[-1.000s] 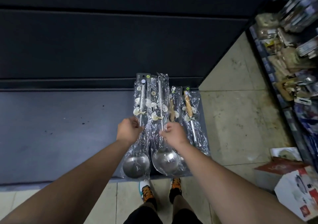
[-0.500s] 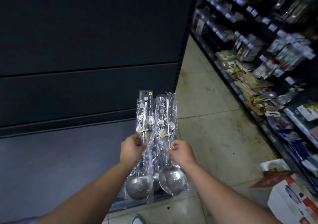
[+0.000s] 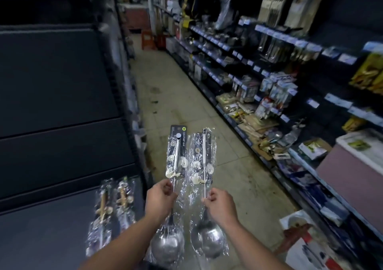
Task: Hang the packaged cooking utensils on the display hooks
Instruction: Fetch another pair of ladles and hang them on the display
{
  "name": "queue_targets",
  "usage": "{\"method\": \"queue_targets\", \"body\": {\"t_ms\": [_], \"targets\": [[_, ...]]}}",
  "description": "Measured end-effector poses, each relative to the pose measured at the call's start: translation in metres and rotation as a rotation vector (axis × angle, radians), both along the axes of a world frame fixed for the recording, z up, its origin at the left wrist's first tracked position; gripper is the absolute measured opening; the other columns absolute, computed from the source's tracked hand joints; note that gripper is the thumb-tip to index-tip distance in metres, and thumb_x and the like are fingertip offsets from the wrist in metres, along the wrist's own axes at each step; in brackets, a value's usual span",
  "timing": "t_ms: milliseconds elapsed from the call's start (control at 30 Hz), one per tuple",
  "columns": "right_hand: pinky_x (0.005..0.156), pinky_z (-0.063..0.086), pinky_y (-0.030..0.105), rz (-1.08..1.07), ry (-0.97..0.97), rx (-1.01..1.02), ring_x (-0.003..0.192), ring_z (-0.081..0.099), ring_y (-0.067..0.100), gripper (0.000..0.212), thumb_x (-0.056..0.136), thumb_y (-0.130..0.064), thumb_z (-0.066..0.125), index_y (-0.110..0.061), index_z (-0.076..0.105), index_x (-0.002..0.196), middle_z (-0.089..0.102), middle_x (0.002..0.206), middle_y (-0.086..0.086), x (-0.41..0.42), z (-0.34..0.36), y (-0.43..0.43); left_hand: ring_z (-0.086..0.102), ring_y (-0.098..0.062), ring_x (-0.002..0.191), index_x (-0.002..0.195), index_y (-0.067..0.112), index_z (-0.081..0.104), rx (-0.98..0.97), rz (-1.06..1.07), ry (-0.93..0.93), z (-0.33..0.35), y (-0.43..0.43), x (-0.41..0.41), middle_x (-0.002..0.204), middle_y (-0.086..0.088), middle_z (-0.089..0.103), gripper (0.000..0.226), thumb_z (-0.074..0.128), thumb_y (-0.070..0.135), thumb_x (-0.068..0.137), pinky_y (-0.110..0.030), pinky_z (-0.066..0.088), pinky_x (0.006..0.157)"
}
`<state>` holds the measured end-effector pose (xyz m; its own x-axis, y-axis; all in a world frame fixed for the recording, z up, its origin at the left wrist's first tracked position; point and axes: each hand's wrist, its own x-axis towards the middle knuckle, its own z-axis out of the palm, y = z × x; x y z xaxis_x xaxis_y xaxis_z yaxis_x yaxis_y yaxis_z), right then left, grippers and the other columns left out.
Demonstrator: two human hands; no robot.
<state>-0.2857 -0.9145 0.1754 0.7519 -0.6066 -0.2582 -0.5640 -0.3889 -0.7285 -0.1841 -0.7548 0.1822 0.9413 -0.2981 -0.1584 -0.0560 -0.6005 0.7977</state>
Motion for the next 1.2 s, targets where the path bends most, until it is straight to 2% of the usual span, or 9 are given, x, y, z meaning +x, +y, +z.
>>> {"method": "queue_targets", "body": {"t_ms": [233,333,433,500,600,667,833,967,1200], "targets": [[0.061,0.05,0.023,-0.101,-0.047,-0.1,0.069,0.064,0.009,0.025,0.086,-0.025,0.076,-0.013,0.058,0.073,0.067,0.073,-0.003,-0.007,0.018,-0.116,0.052,0.0,0.055,0.069,0.022,0.056,-0.052,-0.083,-0.068,0.028,-0.126,0.007,0.059,0.008,0.06,0.027,0.08,0.017,0.08,-0.017,0.036,0.052],[0.063,0.053,0.021,-0.111,-0.052,-0.132,0.068,0.064,0.004,0.018,0.086,-0.027,0.075,-0.018,0.063,0.077,0.067,0.073,-0.007,0.015,0.02,-0.16,0.057,-0.003,0.059,0.072,0.021,0.058,-0.067,-0.122,-0.086,0.032,-0.171,0.035,0.065,0.006,0.066,0.024,0.08,0.018,0.082,-0.019,0.038,0.053],[0.055,0.046,0.014,-0.111,-0.078,-0.153,0.066,0.062,0.0,0.017,0.087,-0.026,0.075,-0.02,0.063,0.078,0.067,0.073,-0.008,0.05,0.023,-0.203,0.062,-0.007,0.063,0.076,0.021,0.062,-0.078,-0.132,-0.086,0.03,-0.215,0.077,0.068,0.005,0.069,0.019,0.08,0.02,0.082,-0.022,0.043,0.057],[0.056,0.046,0.015,-0.125,-0.096,-0.144,0.069,0.063,0.001,0.015,0.088,-0.026,0.074,-0.021,0.063,0.079,0.068,0.075,-0.009,0.082,0.024,-0.233,0.062,-0.008,0.064,0.076,0.02,0.063,-0.113,-0.126,-0.089,0.028,-0.247,0.113,0.068,0.005,0.068,0.018,0.08,0.018,0.081,-0.024,0.045,0.059],[0.067,0.051,0.019,-0.137,-0.113,-0.141,0.075,0.064,0.001,0.013,0.087,-0.026,0.075,-0.023,0.064,0.082,0.069,0.081,-0.009,0.14,0.027,-0.279,0.063,-0.007,0.064,0.076,0.023,0.063,-0.169,-0.114,-0.085,0.025,-0.297,0.174,0.068,0.008,0.067,0.02,0.082,0.017,0.079,-0.025,0.045,0.06],[0.066,0.051,0.018,-0.142,-0.121,-0.144,0.075,0.064,0.001,0.013,0.087,-0.027,0.075,-0.024,0.063,0.082,0.069,0.08,-0.009,0.181,0.031,-0.31,0.062,-0.008,0.065,0.076,0.027,0.06,-0.192,-0.115,-0.066,0.023,-0.33,0.216,0.068,0.009,0.065,0.024,0.081,0.017,0.079,-0.028,0.048,0.063],[0.076,0.058,0.029,-0.142,-0.164,-0.139,0.078,0.065,0.002,0.012,0.087,-0.03,0.075,-0.022,0.068,0.091,0.07,0.083,-0.008,0.277,0.048,-0.381,0.064,-0.011,0.069,0.078,0.023,0.06,-0.209,-0.126,-0.093,0.034,-0.401,0.311,0.07,0.005,0.066,0.021,0.08,0.017,0.079,-0.029,0.049,0.064],[0.071,0.052,0.018,-0.133,-0.199,-0.157,0.082,0.064,0.001,0.021,0.088,-0.032,0.073,-0.022,0.069,0.106,0.069,0.089,-0.012,0.347,0.065,-0.434,0.06,-0.014,0.063,0.075,0.022,0.06,-0.221,-0.116,-0.108,0.048,-0.452,0.376,0.064,0.003,0.063,0.022,0.081,0.016,0.078,-0.027,0.044,0.06],[0.069,0.055,0.022,-0.071,-0.274,-0.128,0.077,0.064,0.005,0.011,0.089,-0.026,0.072,-0.026,0.061,0.088,0.067,0.084,-0.007,0.492,0.088,-0.544,0.061,-0.009,0.063,0.079,0.021,0.063,-0.215,-0.074,-0.176,0.075,-0.557,0.503,0.067,0.003,0.066,0.021,0.082,0.011,0.078,-0.02,0.045,0.059]]}}
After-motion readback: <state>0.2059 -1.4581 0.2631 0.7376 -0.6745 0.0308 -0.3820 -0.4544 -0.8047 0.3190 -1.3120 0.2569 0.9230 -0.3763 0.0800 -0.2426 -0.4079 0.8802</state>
